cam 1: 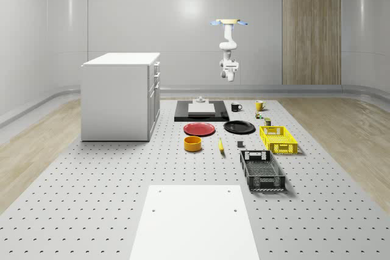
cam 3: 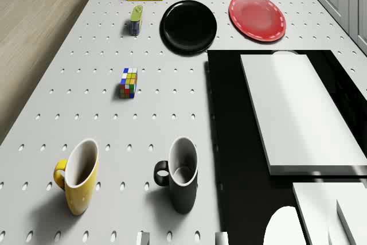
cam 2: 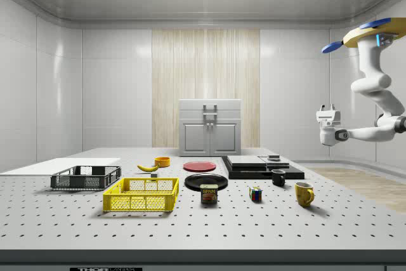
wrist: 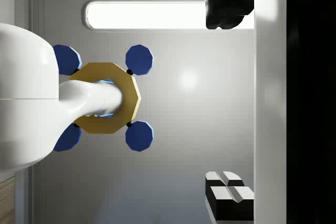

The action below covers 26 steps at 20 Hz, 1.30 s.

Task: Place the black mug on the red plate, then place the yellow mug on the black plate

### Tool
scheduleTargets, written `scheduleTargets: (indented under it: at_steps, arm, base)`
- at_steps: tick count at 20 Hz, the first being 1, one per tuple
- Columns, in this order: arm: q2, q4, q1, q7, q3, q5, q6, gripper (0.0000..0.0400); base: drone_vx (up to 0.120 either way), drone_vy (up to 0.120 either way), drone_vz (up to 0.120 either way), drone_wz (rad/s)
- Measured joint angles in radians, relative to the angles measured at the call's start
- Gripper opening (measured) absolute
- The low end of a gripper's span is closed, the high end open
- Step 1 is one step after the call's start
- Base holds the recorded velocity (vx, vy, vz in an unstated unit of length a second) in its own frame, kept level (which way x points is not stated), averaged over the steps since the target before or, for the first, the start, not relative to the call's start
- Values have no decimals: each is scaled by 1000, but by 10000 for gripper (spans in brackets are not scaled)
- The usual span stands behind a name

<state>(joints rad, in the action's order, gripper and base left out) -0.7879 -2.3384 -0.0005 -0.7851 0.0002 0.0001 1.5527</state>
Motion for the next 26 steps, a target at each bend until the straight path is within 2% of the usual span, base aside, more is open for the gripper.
scheduleTargets:
  at_steps: [5,12,18,26]
  arm:
    - [19,106,-2,1,1,1,-84,400]
    - [65,236,-4,2,3,2,-162,400]
    - [82,283,-6,3,3,2,-187,400]
    - [85,296,-7,3,4,2,-190,400]
  base:
    - [80,0,0,0]
    - [120,-97,0,0]
    - [120,0,0,0]
    - [120,0,0,0]
